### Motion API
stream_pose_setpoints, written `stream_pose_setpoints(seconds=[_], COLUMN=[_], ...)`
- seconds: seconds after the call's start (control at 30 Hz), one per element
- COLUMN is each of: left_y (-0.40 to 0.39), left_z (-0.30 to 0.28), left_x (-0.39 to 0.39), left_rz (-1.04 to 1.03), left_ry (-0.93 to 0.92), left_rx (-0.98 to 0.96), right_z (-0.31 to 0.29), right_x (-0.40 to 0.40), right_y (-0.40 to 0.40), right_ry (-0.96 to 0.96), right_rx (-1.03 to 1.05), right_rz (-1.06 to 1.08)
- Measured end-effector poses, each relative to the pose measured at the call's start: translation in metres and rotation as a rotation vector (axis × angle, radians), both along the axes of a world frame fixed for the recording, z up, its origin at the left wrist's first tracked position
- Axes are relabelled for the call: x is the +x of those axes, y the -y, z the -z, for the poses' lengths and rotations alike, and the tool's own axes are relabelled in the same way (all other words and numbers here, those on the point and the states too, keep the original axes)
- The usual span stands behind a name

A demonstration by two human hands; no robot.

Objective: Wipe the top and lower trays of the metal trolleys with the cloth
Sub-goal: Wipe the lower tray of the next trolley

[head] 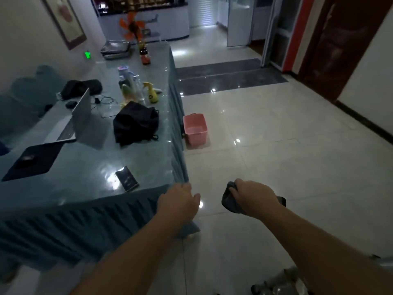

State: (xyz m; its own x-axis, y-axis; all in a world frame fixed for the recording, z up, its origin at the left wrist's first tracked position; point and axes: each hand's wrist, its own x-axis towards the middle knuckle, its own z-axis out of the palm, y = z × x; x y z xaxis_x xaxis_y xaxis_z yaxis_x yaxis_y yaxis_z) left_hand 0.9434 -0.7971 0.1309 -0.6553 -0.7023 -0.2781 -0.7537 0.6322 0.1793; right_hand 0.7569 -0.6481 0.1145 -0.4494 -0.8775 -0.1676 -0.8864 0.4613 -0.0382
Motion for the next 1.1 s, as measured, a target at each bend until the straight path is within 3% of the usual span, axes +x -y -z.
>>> stream_pose_setpoints(seconds=[0.27,0.6,1.0,1.1], left_y=[0.078,0.159,0.018,-0.036], left_z=[0.013,0.052,0.075,0.079], left_x=[-0.181,-0.422,-0.677,-0.741], left_rz=[0.186,0.605,1.195,1.284], left_ry=[0.024,0.093,0.159,0.174], left_rx=[-0.017,-0.02,-0.03,-0.057], right_z=[-0.001,0.04,0.082,0.097], right_x=[-0.138,-0.3,-0.436,-0.484], right_y=[0.055,0.079,-0.05,-0.101], right_ry=[0.041,0.069,0.209,0.222], right_rx=[-0.046,0.065,0.035,0.034], right_rz=[0.28,0.622,1.212,1.248])
